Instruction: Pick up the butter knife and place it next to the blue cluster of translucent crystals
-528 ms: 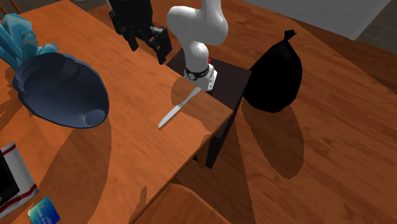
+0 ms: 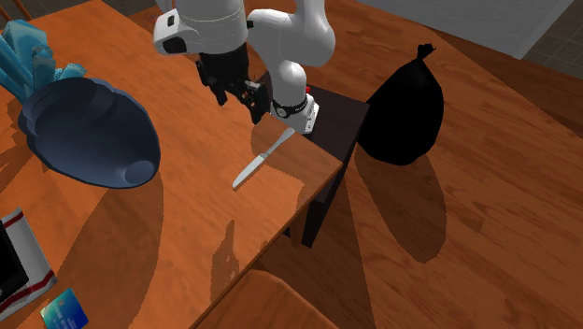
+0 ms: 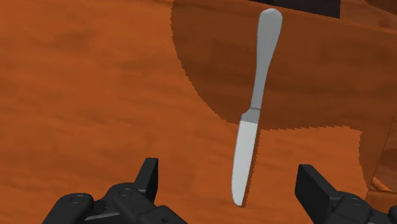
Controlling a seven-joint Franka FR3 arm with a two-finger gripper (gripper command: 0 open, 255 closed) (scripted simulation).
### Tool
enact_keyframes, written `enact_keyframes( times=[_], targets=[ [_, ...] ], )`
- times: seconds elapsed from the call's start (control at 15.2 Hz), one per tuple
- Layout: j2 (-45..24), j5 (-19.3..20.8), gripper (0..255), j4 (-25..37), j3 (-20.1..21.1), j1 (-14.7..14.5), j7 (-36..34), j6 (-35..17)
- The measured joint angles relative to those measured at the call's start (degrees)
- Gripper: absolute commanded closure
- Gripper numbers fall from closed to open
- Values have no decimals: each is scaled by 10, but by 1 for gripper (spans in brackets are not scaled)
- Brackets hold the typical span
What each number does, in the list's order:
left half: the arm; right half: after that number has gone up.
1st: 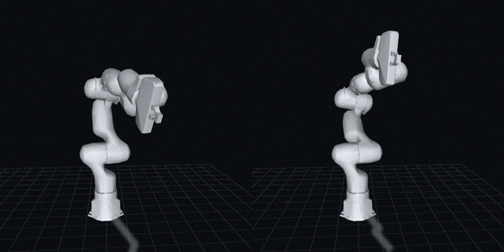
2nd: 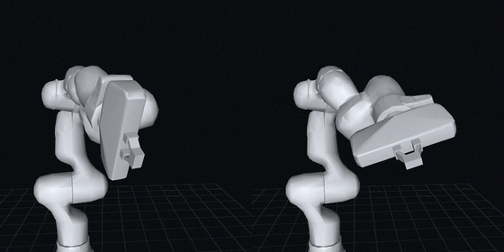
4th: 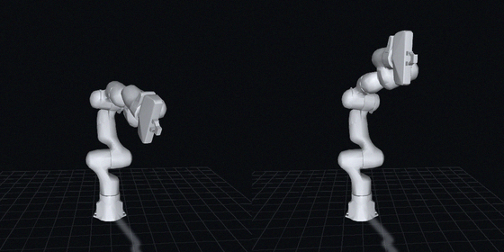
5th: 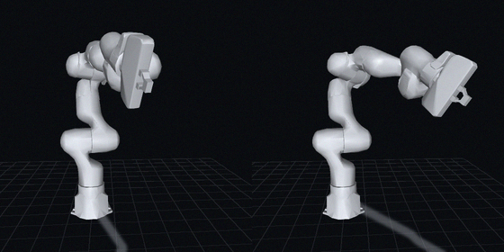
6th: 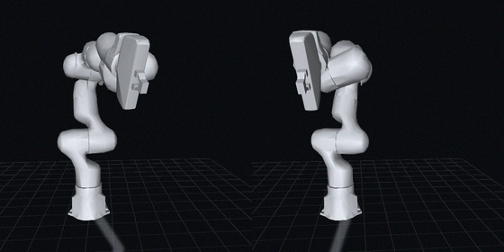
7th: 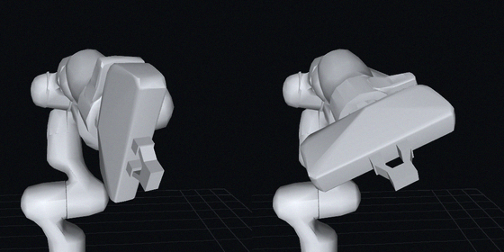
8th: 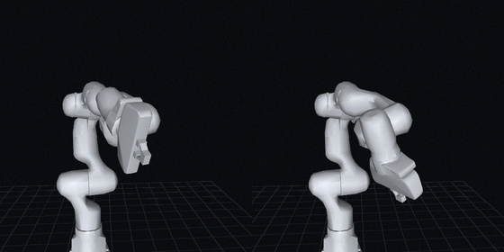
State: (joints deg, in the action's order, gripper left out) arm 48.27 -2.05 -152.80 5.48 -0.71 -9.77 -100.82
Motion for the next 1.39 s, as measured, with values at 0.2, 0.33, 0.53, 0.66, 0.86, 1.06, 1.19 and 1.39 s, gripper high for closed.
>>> enact_keyframes(
  times=[0.2,0.33,0.53,0.66,0.86,1.06,1.19,1.39],
  targets=[
    [6,-24,0,-59,12,-8,-23,-66],
    [-2,-43,0,-94,23,-15,-40,-118],
    [-9,-63,0,-137,32,-23,-54,-180],
    [-15,-71,0,-154,39,-28,-60,-206],
    [-30,-77,0,-171,43,-31,-61,-239],
    [-46,-79,0,-182,45,-31,-60,-265],
    [-48,-80,0,-183,46,-32,-60,-268],
    [-49,-80,0,-183,46,-33,-61,-270]
  ],
)
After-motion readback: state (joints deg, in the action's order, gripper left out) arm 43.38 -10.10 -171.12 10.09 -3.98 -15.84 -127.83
